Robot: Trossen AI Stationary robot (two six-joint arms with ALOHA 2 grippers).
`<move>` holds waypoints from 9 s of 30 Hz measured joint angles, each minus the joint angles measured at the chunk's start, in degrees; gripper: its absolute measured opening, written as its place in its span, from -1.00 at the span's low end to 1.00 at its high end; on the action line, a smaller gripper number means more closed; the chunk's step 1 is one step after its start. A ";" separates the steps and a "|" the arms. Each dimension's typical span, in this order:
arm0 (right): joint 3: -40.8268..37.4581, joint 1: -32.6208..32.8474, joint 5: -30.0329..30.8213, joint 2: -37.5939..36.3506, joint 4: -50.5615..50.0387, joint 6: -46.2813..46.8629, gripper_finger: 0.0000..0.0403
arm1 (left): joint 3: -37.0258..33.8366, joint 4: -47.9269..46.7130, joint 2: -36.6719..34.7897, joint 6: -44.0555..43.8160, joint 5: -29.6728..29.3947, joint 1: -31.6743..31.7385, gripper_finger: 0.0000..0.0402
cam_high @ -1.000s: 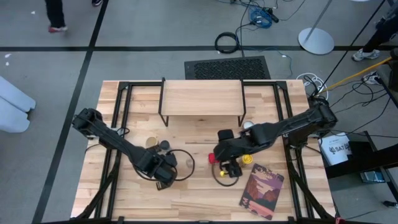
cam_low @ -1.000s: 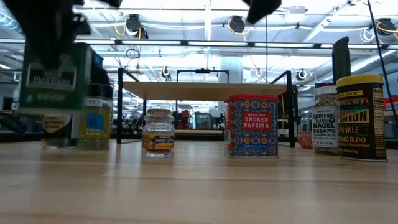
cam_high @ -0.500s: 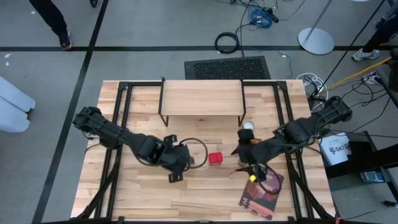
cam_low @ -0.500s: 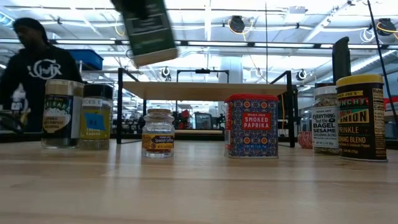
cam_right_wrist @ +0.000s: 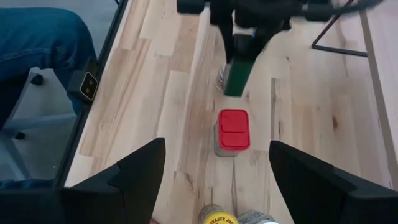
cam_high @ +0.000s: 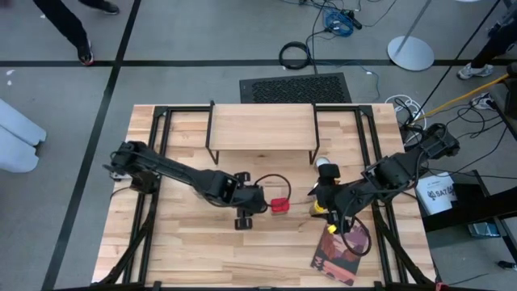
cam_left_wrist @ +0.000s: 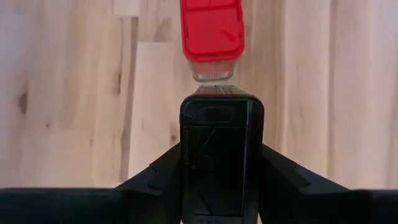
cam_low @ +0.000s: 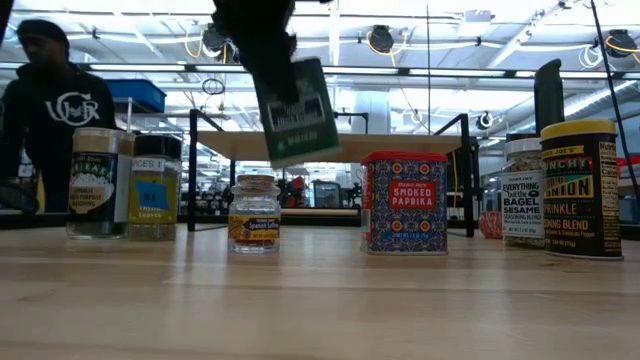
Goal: Shelf spices
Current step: Put the green packet of spices into the center of the table, then put the dark yellow spice bottle into the center of the table
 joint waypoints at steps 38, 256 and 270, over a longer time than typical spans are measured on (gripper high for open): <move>0.00 -0.02 -0.02 0.02 -0.01 0.39 0.36 | 3.30 2.37 2.69 3.18 -0.15 0.15 -0.24; -8.78 0.44 1.00 0.04 8.19 -2.21 0.36 | -19.30 -14.62 -13.46 -1.75 -2.89 3.16 0.44; -8.78 0.44 0.96 0.04 8.20 -2.40 0.36 | -24.44 -12.08 -13.46 -1.78 -0.46 3.14 0.44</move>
